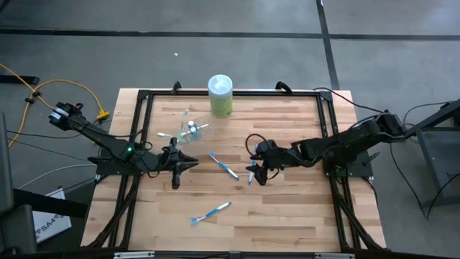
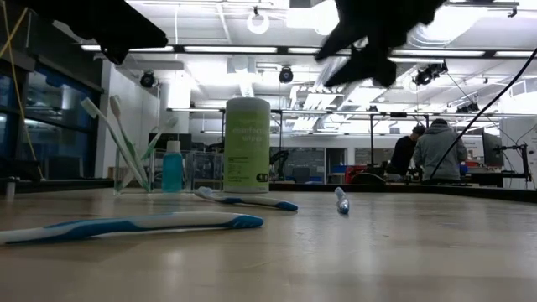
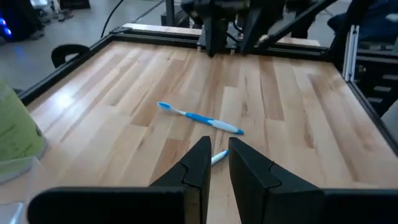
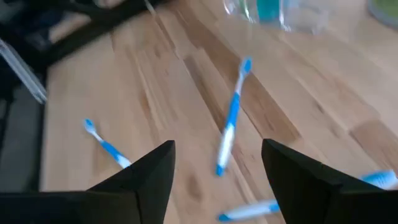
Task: Pick & Place toothbrushing station
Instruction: Put the blue toothbrush into the transparent organizer
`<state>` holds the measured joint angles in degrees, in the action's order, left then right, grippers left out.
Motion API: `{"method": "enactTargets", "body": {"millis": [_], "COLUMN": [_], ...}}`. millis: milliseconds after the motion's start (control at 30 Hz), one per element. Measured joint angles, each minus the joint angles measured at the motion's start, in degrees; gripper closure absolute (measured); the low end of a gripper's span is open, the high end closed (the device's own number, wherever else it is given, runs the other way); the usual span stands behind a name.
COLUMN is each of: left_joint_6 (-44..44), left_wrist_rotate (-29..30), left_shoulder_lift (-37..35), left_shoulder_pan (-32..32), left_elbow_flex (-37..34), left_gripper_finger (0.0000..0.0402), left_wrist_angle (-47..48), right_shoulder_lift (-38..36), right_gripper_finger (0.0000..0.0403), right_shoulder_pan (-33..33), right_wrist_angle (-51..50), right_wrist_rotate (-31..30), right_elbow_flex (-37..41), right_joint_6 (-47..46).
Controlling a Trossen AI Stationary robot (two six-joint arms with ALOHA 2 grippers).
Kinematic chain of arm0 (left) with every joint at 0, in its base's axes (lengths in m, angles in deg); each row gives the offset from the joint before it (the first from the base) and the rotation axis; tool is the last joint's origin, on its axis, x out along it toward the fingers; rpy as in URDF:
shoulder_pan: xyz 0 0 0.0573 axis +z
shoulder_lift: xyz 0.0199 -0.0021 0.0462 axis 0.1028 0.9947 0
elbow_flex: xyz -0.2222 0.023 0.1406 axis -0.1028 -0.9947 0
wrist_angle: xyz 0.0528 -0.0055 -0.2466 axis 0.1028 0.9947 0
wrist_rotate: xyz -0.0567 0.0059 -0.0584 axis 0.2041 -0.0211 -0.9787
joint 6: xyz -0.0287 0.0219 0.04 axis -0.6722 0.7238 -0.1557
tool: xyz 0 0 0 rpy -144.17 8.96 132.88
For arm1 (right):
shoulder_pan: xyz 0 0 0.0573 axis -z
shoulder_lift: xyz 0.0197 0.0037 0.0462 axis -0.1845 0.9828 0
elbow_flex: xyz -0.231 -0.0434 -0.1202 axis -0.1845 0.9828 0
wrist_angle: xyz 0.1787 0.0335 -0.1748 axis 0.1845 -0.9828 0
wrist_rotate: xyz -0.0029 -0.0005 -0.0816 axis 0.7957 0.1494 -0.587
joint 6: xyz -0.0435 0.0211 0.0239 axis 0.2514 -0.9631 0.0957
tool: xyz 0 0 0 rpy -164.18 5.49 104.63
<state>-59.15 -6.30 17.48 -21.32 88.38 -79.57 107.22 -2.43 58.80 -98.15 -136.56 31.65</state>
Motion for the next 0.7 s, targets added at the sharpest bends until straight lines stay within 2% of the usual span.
{"method": "enactTargets", "body": {"millis": [267, 533, 700], "left_joint_6": [2.78, 2.77, 5.15], "left_wrist_rotate": [0.09, 0.07, 0.07], "left_shoulder_lift": [-0.06, -0.04, -0.06], "left_shoulder_pan": [0.17, 0.2, 0.2], "left_elbow_flex": [0.0, 0.0, 0.0], "left_gripper_finger": [0.0348, 0.0348, 0.0348], "left_wrist_angle": [2.06, 2.36, 2.34], "right_shoulder_lift": [-0.04, -0.02, 2.07], "right_gripper_finger": [0.0214, 0.0251, 0.0256], "right_shoulder_pan": [0.49, 3.72, 6.13], "right_wrist_angle": [-12.62, -18.08, -22.69], "right_wrist_rotate": [-2.44, 4.79, 8.23], "right_elbow_flex": [-6.81, -6.97, -6.92], "right_joint_6": [-7.11, -17.19, -22.36]}}
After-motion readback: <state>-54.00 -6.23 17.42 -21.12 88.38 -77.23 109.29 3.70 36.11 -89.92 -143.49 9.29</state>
